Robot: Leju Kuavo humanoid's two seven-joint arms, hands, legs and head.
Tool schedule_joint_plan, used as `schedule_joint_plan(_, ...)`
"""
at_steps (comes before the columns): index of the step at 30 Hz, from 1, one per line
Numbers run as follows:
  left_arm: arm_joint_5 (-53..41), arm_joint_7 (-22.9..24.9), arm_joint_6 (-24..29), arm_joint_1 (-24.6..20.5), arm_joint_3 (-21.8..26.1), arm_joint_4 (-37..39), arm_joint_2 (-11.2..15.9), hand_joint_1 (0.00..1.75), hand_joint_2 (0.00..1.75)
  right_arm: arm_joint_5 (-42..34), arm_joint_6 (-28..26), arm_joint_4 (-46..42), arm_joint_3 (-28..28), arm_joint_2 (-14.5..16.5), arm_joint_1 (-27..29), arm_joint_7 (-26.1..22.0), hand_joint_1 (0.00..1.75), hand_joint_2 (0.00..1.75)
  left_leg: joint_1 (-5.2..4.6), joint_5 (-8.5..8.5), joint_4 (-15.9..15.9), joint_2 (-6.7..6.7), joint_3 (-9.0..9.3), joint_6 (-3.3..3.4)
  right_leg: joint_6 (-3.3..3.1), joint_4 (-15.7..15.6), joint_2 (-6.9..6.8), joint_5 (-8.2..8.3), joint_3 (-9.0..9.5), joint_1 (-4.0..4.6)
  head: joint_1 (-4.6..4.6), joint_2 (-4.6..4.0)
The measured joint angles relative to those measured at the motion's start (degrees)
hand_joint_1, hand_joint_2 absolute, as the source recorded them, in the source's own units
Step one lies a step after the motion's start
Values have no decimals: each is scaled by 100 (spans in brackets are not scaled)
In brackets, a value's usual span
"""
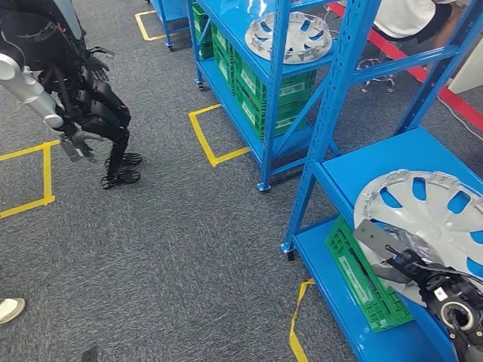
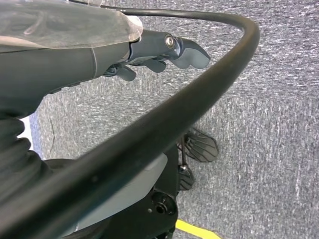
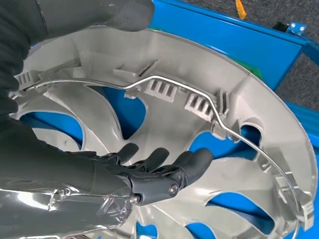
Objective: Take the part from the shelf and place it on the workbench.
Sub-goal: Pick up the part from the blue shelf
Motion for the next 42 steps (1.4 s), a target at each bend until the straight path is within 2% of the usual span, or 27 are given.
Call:
schedule_joint_plan(6,2,0,0,0,0,0,1,0,175,-10,1,56,0,-1,22,1,41,175,0,0,0,0,0,0,0,0,0,0,0,0,-2,0)
schedule_joint_plan(11,2,0,0,0,0,0,2,0,175,-34,-17,101,0,0,31,0,65,175,0,0,0,0,0,0,0,0,0,0,0,0,-2,0)
schedule_joint_plan(15,1,0,-1,0,-2,0,2,0,175,-35,-38,131,-2,-1,53,0,98,175,0,0,0,0,0,0,0,0,0,0,0,0,-3,0)
schedule_joint_plan(17,-2,0,-7,0,-2,-1,2,0,175,-34,-43,141,-5,-1,62,1,104,175,0,0,0,0,0,0,0,0,0,0,0,0,-3,0)
schedule_joint_plan(21,-5,0,-29,0,-4,0,2,0,175,28,30,145,-39,0,82,1,105,175,0,0,0,0,0,0,0,0,0,0,0,0,-1,0)
schedule_joint_plan(28,0,0,-35,-1,-7,-1,2,0,175,331,551,139,-120,1,40,-7,104,175,0,0,0,0,0,0,0,0,0,0,1,0,-3,0)
schedule_joint_plan(35,13,0,-33,-1,-7,0,1,0,175,480,823,136,-130,5,-15,-9,106,175,0,0,0,0,1,0,0,0,-1,0,3,0,3,0)
schedule_joint_plan(42,16,0,-33,-1,-7,0,2,0,175,632,1038,99,-173,19,-21,-9,100,175,0,0,0,0,1,0,0,0,-1,0,4,-1,1,0)
